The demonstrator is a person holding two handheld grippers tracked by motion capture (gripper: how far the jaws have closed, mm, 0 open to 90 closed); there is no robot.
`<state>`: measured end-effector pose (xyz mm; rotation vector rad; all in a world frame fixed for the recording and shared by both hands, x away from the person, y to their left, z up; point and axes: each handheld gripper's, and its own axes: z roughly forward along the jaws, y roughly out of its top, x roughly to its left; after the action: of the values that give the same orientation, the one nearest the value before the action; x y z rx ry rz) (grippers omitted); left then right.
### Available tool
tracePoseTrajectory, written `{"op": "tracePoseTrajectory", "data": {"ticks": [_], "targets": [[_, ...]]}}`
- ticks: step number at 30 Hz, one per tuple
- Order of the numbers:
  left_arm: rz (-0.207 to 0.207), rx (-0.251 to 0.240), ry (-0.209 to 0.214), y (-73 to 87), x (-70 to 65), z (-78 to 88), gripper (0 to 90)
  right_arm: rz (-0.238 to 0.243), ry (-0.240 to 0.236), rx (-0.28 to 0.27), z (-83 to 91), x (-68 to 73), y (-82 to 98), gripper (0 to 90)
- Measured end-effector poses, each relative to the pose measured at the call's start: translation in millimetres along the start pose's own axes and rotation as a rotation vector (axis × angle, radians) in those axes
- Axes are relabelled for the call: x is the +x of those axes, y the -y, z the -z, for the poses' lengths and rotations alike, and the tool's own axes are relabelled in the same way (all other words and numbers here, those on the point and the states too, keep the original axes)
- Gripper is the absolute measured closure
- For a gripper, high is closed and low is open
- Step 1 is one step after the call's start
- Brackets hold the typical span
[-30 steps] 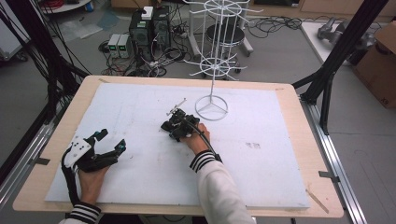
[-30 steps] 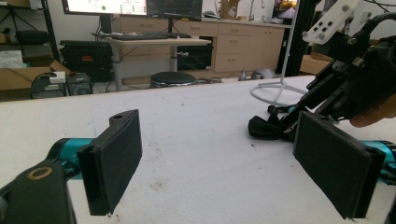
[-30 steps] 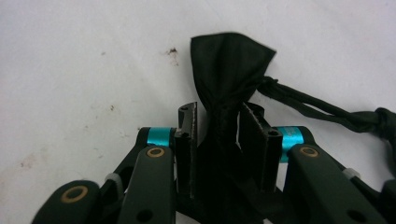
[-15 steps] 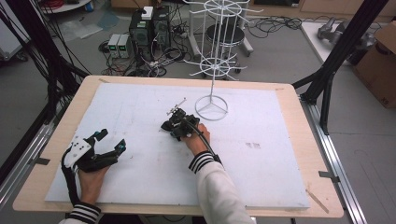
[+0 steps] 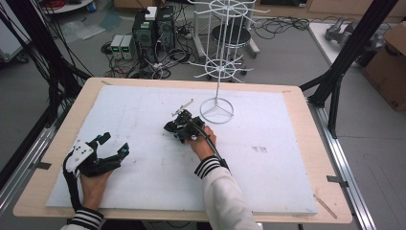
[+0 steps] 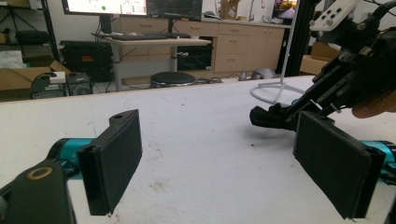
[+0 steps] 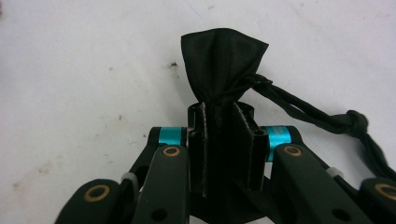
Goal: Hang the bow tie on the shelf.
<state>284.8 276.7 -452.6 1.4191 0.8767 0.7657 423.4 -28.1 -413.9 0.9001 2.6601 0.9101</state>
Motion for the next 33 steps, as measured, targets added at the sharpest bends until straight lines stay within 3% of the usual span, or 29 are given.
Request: {"op": "tracePoseTrajectory", "data": {"ticks": [14, 23, 33], "targets": [[0.001, 0.000, -0.001, 0.0, 0.0, -0.1, 16.0, -0.023, -0.008, -0.156, 36.0, 0.7, 7.2, 76.6], [-0.001, 0.001, -0.001, 0.0, -0.1, -0.1, 16.0, 0.001, 0.032, -0.255, 64.1, 7.1, 8.0, 76.6], [0.001, -0.001, -0.002, 0.1, -0.2, -0.2, 16.0, -0.017, 0.059, -0.334, 88.9, 6.2, 13.1, 76.5]]}}
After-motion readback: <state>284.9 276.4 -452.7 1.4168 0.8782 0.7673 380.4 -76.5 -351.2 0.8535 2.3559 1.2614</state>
